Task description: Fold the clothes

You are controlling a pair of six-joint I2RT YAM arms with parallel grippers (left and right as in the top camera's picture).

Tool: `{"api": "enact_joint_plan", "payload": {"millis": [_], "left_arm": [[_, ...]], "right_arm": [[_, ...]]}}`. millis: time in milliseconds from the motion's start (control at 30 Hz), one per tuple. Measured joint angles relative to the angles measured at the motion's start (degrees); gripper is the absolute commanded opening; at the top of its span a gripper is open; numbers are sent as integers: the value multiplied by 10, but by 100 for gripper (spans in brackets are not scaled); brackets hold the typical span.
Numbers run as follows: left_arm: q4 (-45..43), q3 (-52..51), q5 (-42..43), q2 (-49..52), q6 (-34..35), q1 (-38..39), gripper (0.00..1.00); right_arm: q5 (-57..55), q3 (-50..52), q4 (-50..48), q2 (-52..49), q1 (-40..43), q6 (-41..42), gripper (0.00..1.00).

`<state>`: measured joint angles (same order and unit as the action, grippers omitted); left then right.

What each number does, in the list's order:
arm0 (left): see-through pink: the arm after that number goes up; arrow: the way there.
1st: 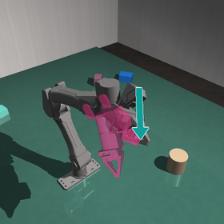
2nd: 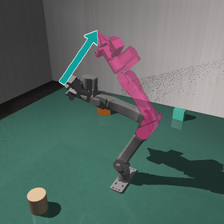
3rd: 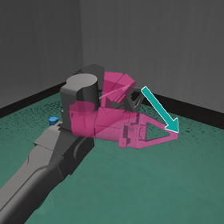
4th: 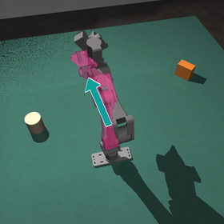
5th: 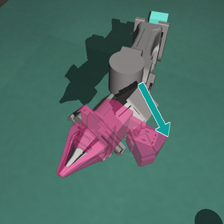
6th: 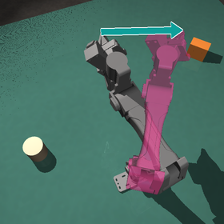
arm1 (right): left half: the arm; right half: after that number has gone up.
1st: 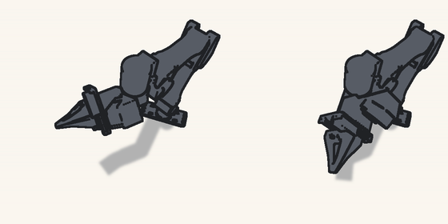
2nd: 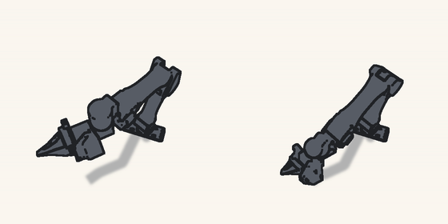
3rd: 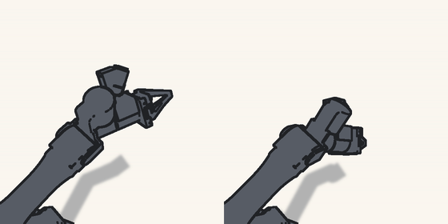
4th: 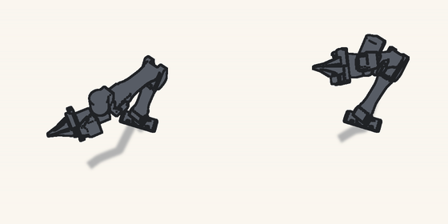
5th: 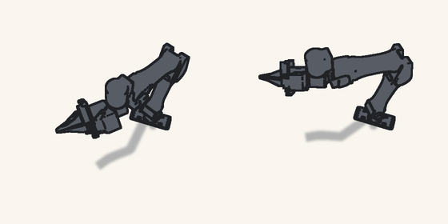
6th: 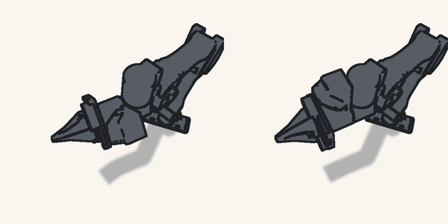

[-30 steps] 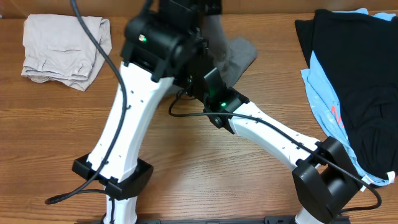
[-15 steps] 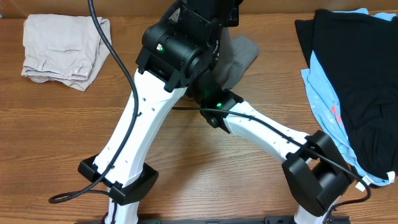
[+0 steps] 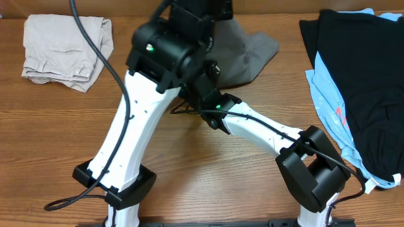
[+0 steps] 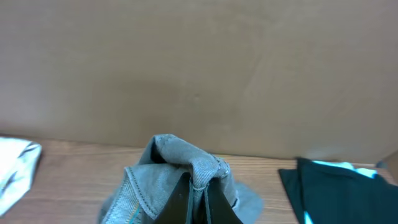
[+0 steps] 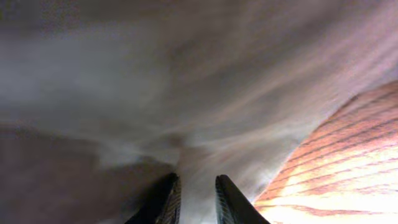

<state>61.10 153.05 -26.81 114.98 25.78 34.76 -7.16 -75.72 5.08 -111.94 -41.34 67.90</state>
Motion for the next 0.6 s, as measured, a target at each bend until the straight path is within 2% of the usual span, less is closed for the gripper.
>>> {"api": "enact_joint_plan", "payload": {"millis": [333,600], "left_arm": [[22,0,2,0,-42,-7,4],[9,0,5,0,-78,-7,4]], "right_arm": [[66,0,9,0,8,-92,22],[194,0,31,0,85,-159,23]]}}
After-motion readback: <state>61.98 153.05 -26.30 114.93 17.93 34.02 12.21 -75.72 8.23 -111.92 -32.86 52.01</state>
